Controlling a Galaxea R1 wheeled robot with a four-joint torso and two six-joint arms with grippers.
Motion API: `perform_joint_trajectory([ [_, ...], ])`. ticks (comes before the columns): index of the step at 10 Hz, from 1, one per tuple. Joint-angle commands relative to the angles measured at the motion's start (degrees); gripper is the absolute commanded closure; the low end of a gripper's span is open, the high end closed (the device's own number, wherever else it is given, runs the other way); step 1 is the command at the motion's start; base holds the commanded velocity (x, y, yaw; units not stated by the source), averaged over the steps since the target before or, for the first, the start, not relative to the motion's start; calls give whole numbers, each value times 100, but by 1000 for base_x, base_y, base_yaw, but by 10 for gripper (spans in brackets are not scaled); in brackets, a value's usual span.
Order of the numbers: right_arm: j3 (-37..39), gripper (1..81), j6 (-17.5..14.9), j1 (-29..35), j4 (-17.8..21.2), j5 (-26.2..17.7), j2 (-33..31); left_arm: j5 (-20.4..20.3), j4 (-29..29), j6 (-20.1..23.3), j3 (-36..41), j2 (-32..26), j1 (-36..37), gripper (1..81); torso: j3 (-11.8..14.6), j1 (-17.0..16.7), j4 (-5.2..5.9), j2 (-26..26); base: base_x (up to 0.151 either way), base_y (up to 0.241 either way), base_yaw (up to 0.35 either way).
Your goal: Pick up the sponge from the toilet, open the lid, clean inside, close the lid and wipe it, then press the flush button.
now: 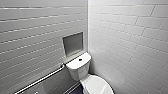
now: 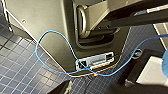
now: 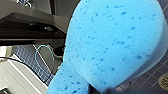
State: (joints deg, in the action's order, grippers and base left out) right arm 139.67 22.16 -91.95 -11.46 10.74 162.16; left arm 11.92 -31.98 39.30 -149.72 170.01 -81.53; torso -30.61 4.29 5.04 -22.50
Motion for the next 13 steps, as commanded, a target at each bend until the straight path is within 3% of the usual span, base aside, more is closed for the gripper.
perform_joint_trajectory([
  [1, -28, 811, -10, 67, -102, -318, -41, 504, -28, 60, 4, -19, 168, 10, 553, 9, 0, -13, 0, 0, 0],
  [2, -28, 811, -10, 67, -102, -318, -32, 504, -28, 60, 4, -11, 168, 10, 720, -64, 0, 114, 0, 0, 0],
  [3, -28, 811, -10, 67, -102, -318, -32, 504, -28, 60, 4, -11, 167, 10, 295, -89, 0, 147, 0, 0, 0],
  [5, -20, 811, -10, 58, -102, -318, -32, 504, -19, 51, 4, -11, 159, 10, 599, -123, 0, 206, 0, 0, 0],
  [7, -11, 811, -10, 49, -102, -318, -24, 504, -2, 60, -21, -10, 167, 10, 671, -133, 0, 208, 0, 0, 0],
  [8, -2, 811, -10, 49, -102, -318, -23, 504, -2, 60, -92, -2, 168, 10, 1007, -135, 0, 208, 0, 0, 0],
  [9, 24, 811, -10, 58, -102, -327, -14, 504, -2, 51, -162, 7, 168, 10, 666, -135, 0, 210, 0, 0, 0],
  [10, 85, 811, -2, 49, -102, -405, 21, 504, -54, 51, -242, 16, 168, 10, 693, -135, 0, 210, 0, 0, 0],
  [13, 550, 811, 43, 110, -32, -1284, 336, 513, -46, 51, -487, 121, 168, 10, 697, -140, 0, 210, 0, 0, 0],
])
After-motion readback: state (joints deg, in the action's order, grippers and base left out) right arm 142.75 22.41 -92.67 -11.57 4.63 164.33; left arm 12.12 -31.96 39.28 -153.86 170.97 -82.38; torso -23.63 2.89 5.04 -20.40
